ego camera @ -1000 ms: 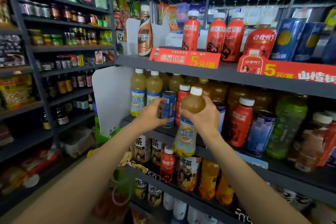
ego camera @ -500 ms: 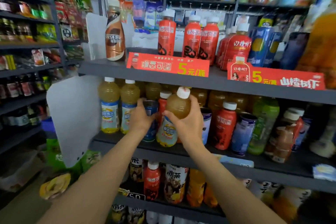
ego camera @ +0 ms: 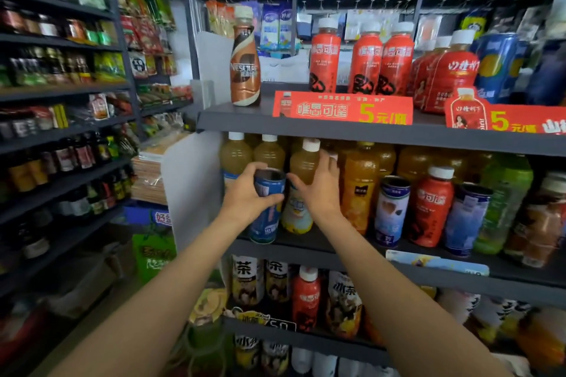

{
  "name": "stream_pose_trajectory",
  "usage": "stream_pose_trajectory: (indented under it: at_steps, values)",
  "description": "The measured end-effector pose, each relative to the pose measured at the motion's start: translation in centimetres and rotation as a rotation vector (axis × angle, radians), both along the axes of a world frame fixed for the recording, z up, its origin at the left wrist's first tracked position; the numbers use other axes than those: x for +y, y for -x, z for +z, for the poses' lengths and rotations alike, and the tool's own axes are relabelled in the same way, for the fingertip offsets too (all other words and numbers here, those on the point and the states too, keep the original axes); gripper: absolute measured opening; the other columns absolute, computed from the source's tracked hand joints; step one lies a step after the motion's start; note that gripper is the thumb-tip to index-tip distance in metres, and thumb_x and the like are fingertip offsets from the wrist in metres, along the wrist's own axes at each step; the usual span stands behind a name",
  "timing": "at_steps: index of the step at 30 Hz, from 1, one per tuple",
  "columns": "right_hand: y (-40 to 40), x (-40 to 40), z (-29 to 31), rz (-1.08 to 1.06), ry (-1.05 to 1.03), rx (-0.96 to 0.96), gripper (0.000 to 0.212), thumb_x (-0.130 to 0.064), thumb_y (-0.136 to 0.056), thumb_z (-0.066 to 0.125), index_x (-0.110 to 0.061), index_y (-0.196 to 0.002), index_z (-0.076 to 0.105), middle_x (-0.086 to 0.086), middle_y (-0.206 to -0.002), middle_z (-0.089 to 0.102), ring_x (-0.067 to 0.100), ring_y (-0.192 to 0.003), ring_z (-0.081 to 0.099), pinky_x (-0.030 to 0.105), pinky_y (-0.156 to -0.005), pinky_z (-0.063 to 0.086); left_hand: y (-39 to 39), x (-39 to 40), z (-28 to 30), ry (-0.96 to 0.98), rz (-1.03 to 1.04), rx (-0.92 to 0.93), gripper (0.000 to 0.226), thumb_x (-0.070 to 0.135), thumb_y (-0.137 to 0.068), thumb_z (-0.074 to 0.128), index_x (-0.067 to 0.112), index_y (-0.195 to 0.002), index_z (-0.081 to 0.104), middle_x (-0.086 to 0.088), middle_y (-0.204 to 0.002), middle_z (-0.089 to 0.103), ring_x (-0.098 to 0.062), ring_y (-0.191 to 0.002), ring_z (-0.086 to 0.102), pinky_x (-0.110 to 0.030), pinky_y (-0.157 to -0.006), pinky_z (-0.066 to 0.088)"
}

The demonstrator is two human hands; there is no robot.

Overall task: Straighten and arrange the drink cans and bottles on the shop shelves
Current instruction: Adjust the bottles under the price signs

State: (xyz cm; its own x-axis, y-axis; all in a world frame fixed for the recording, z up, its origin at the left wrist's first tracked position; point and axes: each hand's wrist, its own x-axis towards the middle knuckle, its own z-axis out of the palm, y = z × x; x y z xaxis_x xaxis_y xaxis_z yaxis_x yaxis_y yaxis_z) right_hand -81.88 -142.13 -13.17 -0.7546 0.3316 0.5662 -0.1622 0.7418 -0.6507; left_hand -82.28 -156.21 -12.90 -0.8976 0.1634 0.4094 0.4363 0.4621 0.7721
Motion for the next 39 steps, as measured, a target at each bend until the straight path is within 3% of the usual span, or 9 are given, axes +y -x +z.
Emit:
stream_pose_trajectory:
  at_steps: [3,8,13,18,20,23,30,35,39]
  values:
    - [-0.1,0.3,-1.1,-0.122,-0.21,-0.154,0.088,-0.034,-0.079,0.071,-0.014,-0.145,0.017,0.015,-0.143,0.024,0.035,-0.124,0.034,0.043,-0.099,0.036,0.3,-0.1,-0.7,0.039,0.0,-0.007,0.062,0.019,-0.071,0.079,0.016,-0.123,0.047,-0.001,-0.117,0.059,-0.017,-0.109,0.056,-0.031,-0.09,0.047]
    - [-0.6,-0.7,-4.4,-0.065,-0.121,-0.217,0.067,-0.008,-0.084,0.064,-0.008,-0.138,0.024,0.016,-0.138,0.025,0.037,-0.105,0.054,0.037,-0.079,0.048,0.4,0.7,-0.9,0.072,-0.024,0.002,0.064,0.023,-0.071,0.079,0.018,-0.125,0.046,-0.003,-0.121,0.058,-0.019,-0.112,0.054,-0.037,-0.094,0.046]
    - [-0.2,-1.6,-4.8,-0.069,-0.022,-0.216,0.058,-0.001,-0.085,0.058,-0.002,-0.134,0.027,0.021,-0.139,0.032,0.037,-0.111,0.052,0.038,-0.086,0.047,-0.1,0.5,-0.4,0.055,-0.073,-0.012,0.065,0.021,-0.071,0.079,0.018,-0.126,0.045,-0.003,-0.122,0.059,-0.018,-0.113,0.055,-0.04,-0.095,0.048]
    - [-1.8,0.3,-4.2,0.063,0.268,-0.053,0.017,-0.012,-0.094,0.051,-0.003,-0.106,0.056,0.014,-0.1,0.063,0.022,-0.089,0.062,0.027,-0.073,0.051,-1.5,0.1,1.2,0.047,-0.227,-0.03,0.06,0.024,-0.072,0.078,0.021,-0.124,0.048,0.005,-0.117,0.058,-0.011,-0.109,0.053,-0.028,-0.084,0.05]
    - [-3.5,0.9,-3.5,0.138,0.293,0.078,0.021,-0.018,-0.097,0.045,-0.008,-0.088,0.06,0.002,-0.076,0.061,0.003,-0.067,0.056,0.012,-0.057,0.041,-2.2,0.6,1.9,0.048,-0.281,-0.041,0.057,0.026,-0.07,0.078,0.023,-0.119,0.05,0.004,-0.113,0.06,-0.011,-0.105,0.056,-0.025,-0.08,0.05]
    - [-6.8,2.2,-2.6,0.167,0.245,0.327,0.029,-0.033,-0.096,0.042,-0.021,-0.071,0.051,-0.012,-0.059,0.048,-0.001,-0.054,0.048,0.016,-0.05,0.034,-3.8,2.8,3.3,0.021,-0.395,-0.039,0.049,0.024,-0.07,0.078,0.024,-0.111,0.053,-0.001,-0.11,0.065,-0.014,-0.101,0.062,-0.031,-0.08,0.055]
    - [-13.8,9.3,2.8,0.122,0.182,0.595,0.029,-0.043,-0.09,0.037,-0.018,-0.099,0.049,-0.011,-0.073,0.056,0.003,-0.063,0.052,0.02,-0.057,0.04,-9.5,12.0,9.8,-0.126,-0.561,0.151,0.032,0.02,-0.071,0.078,0.03,-0.095,0.059,0.011,-0.095,0.066,0.0,-0.086,0.064,-0.018,-0.074,0.054]
    - [-17.0,16.0,6.7,0.103,-0.004,0.473,0.076,-0.046,-0.08,0.058,-0.003,-0.138,0.034,0.006,-0.126,0.053,0.011,-0.115,0.052,0.02,-0.095,0.042,-12.5,19.0,14.3,-0.252,-0.617,0.231,0.034,0.016,-0.071,0.078,0.025,-0.096,0.057,0.001,-0.095,0.067,-0.006,-0.078,0.065,-0.021,-0.069,0.055]
    - [-17.8,21.7,12.0,0.038,-0.094,0.474,0.086,-0.035,-0.077,0.072,-0.002,-0.142,0.026,0.005,-0.129,0.049,0.016,-0.117,0.049,0.02,-0.096,0.04,-13.5,24.5,17.7,-0.363,-0.596,0.239,0.048,0.019,-0.078,0.073,0.019,-0.118,0.048,-0.006,-0.11,0.065,-0.014,-0.098,0.063,-0.024,-0.082,0.053]
